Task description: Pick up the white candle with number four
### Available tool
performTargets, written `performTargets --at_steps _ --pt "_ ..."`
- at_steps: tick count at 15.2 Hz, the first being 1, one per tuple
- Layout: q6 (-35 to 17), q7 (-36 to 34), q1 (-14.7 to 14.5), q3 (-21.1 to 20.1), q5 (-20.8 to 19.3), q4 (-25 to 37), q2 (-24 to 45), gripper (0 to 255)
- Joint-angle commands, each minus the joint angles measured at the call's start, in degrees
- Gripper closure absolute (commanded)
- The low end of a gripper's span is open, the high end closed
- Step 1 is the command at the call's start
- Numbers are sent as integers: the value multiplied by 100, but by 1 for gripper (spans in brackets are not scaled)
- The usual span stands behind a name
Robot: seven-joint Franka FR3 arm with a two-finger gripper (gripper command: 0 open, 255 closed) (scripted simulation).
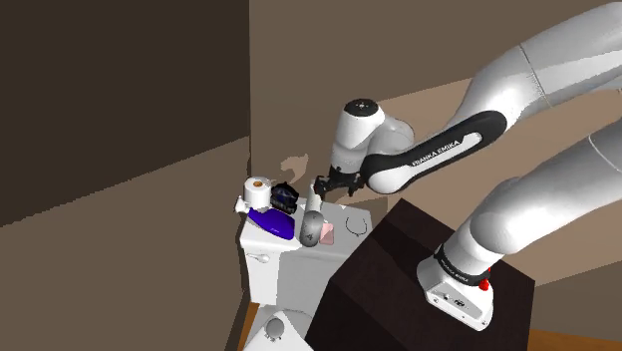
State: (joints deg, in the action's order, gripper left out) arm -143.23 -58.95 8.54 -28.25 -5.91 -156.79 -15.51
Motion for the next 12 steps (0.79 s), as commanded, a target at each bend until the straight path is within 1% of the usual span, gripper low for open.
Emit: performTargets --at_steps 1,3,5,6,7,9,12 --pt "-328 -752 243 -305 -416 145 584 0" --pt "-603 -1600 496 -518 -1086 302 1200 0" --pt "-775 -2574 616 -555 -1950 525 1862 0" --pt "-825 -3061 590 -486 -2389 660 2194 0" --pt "-862 -3517 505 -365 -2791 804 2515 0" --pt "-921 -4269 230 -46 -3407 1096 3081 0" --pt "-1043 -4584 40 214 -3800 1190 3369 0"
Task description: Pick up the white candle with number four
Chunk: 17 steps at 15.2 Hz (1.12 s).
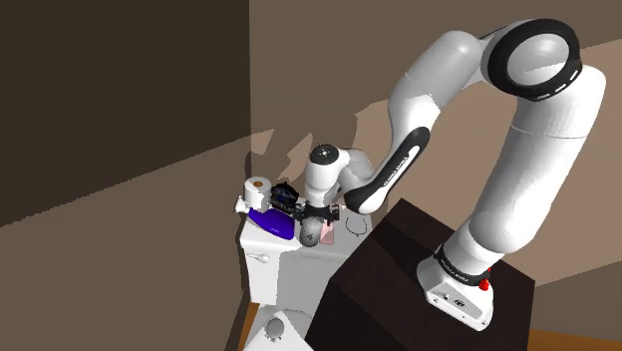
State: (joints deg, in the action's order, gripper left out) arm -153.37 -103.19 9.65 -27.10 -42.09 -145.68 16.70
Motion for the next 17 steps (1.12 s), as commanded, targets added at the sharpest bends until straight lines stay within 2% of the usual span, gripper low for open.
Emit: performTargets --at_steps 1,4,6,7,15,17 --pt "-67 -264 -127 177 -312 114 244 0" --pt "-177 -568 -293 407 -684 227 529 0" --pt "-199 -624 -327 452 -752 250 583 0" --pt "-200 -618 -322 457 -755 253 587 255" --pt "-204 -626 -328 471 -775 269 609 255" --pt "-162 -526 -270 375 -633 210 489 255"
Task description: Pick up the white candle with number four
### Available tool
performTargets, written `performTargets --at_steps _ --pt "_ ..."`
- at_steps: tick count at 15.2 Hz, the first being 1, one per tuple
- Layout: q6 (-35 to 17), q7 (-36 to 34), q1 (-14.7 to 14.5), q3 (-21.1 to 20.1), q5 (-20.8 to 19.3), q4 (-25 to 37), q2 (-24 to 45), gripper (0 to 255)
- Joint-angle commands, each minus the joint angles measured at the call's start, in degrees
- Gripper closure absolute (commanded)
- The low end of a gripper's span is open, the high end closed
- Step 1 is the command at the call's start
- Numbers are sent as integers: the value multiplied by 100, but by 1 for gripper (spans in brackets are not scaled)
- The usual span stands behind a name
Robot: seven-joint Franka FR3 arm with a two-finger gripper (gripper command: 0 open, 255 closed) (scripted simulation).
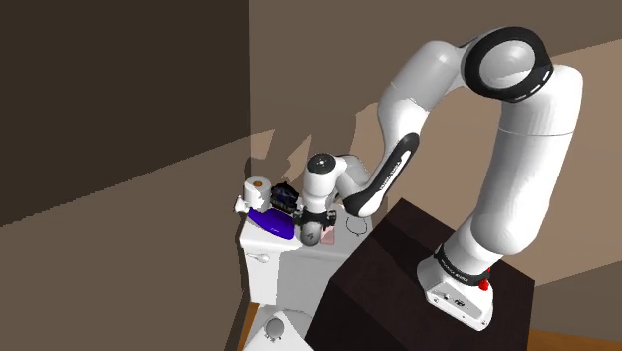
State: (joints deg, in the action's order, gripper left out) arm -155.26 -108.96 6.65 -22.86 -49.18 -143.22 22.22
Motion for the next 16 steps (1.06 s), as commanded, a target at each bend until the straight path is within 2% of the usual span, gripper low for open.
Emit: performTargets --at_steps 1,14,16 --pt "63 151 87 -126 199 -74 -158 255" --pt "598 1614 697 -1059 2047 -435 -1448 255" --pt "604 1633 697 -1063 2072 -438 -1464 255"
